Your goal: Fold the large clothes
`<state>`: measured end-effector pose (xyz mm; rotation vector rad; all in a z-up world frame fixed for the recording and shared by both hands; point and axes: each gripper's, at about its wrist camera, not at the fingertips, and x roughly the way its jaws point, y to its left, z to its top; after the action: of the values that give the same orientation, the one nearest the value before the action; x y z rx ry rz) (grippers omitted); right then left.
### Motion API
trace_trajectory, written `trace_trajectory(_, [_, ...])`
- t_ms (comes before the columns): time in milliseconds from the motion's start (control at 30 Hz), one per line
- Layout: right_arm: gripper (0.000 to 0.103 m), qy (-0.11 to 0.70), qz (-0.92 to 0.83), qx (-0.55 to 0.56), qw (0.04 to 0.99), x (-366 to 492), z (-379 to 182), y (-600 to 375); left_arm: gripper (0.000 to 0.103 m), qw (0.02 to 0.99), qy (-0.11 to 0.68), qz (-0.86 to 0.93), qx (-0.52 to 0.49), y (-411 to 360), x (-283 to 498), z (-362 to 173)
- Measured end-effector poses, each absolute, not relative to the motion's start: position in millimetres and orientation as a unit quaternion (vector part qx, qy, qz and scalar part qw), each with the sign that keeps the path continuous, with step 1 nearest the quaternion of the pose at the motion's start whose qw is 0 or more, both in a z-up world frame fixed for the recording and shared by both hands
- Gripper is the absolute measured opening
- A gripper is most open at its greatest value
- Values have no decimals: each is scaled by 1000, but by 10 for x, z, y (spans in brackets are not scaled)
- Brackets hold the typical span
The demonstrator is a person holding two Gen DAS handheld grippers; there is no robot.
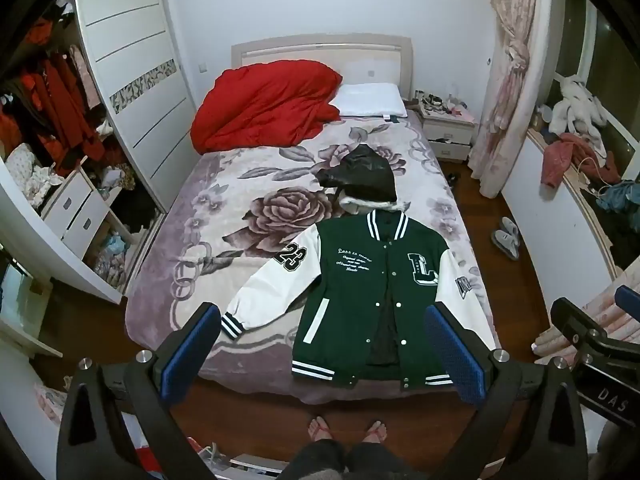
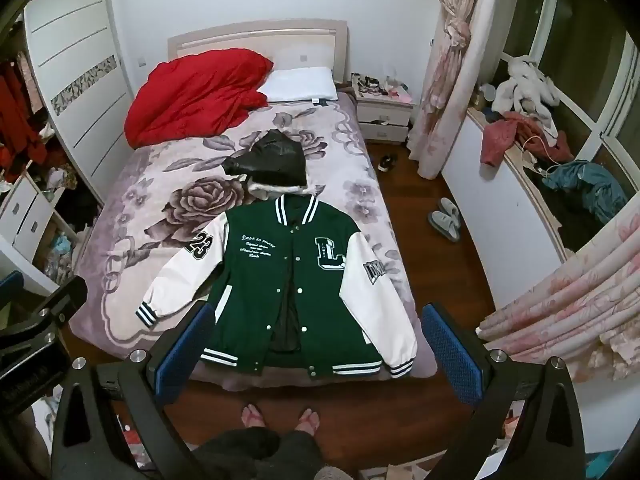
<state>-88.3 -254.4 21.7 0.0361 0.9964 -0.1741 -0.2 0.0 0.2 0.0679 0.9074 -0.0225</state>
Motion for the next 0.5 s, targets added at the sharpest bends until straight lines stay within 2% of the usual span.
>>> trace_trajectory(267, [103,472,-81,19,878,-914,235,-2536,103,898,438,-9,28,-25,-7,-8])
trace_trajectory(500, [103,468,-82,18,880,-869,302,-2487,103,901,433,-11,31,-8,-3,219])
